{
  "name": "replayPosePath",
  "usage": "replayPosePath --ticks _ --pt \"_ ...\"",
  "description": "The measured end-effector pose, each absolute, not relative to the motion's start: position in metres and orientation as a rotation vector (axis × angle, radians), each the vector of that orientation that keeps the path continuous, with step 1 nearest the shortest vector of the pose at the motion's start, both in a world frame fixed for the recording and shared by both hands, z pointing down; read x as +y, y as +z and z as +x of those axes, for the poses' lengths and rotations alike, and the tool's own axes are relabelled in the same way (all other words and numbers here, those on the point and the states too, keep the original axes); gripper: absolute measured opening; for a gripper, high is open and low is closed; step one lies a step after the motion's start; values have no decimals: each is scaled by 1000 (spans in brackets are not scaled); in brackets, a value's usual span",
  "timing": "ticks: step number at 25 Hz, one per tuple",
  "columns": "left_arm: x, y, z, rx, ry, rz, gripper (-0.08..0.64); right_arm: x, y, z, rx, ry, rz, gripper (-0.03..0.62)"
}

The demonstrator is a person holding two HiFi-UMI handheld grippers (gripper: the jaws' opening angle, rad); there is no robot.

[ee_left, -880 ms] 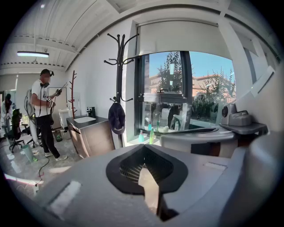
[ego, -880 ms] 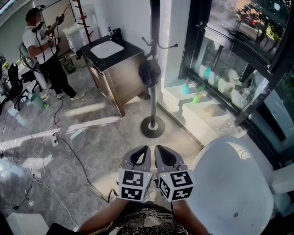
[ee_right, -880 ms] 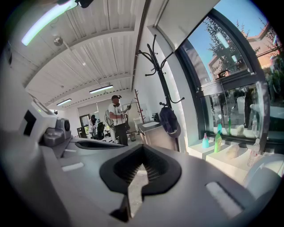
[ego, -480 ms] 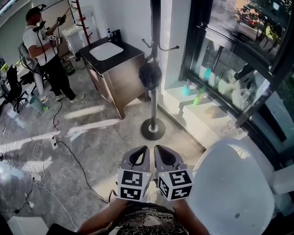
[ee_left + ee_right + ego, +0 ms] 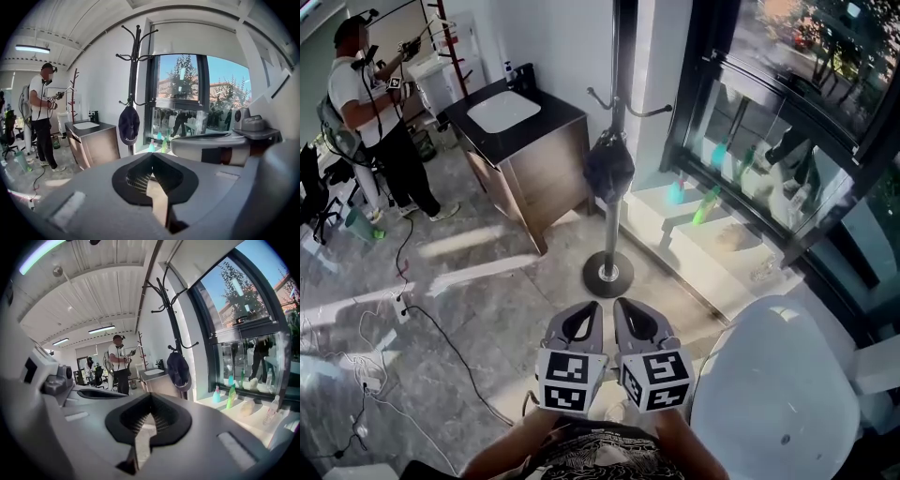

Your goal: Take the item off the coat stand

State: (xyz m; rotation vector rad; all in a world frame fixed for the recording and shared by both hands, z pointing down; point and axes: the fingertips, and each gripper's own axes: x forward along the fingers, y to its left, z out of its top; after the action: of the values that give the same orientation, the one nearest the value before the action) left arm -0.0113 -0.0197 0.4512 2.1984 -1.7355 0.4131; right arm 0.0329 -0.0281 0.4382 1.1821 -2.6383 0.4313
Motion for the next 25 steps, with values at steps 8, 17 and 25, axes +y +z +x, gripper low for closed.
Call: replayPosePath --ticks 8,17,25 --pt "-67 459 -48 -1710 396 2208 2 -74 440 0 -2613 386 1227 6" --pt "-134 454 -61 -1677 389 2251 2 -138 437 -13 -2574 330 1273 25" --pt "-178 446 -81 -1655 391 2286 2 -186 434 -34 -2540 304 1318 60"
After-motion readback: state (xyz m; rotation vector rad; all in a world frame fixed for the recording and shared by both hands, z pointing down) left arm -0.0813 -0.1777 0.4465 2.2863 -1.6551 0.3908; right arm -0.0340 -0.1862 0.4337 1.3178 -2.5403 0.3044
